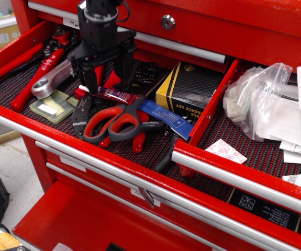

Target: Pick up glue and put into drawer

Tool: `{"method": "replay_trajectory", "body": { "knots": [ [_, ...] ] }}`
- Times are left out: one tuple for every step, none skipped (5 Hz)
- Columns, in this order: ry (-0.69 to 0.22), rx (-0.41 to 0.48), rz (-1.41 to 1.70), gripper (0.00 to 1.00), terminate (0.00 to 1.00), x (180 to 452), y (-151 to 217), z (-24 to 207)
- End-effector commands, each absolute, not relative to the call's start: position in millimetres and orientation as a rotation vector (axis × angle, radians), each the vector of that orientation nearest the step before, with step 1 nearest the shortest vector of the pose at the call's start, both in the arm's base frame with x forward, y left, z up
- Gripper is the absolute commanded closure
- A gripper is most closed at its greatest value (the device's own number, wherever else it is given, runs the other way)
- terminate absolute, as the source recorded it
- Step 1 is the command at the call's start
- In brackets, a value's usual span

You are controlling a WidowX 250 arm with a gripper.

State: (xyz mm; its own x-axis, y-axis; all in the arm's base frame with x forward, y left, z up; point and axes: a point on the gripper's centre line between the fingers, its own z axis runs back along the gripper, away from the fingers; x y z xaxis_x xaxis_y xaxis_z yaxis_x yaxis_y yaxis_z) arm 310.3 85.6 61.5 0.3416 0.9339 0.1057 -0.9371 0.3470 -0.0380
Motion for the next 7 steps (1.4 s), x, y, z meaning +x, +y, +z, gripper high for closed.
{"method": "replay_trajectory", "body": {
  "knots": [
    [-0.128,-0.007,1.228,0.00,0.00,312,88,58],
    [-0.073,0.001,1.232,1.00,0.00,308,85,57],
    [-0.069,-0.013,1.231,1.00,0.00,305,83,55],
    [-0.074,-0.005,1.221,1.00,0.00,301,75,67],
    [-0.061,0.003,1.212,1.00,0.00,299,65,79],
    [-0.096,0.081,1.202,1.00,0.00,303,21,124],
    [-0.148,0.136,1.216,1.00,0.00,304,-33,147]
  ]
}}
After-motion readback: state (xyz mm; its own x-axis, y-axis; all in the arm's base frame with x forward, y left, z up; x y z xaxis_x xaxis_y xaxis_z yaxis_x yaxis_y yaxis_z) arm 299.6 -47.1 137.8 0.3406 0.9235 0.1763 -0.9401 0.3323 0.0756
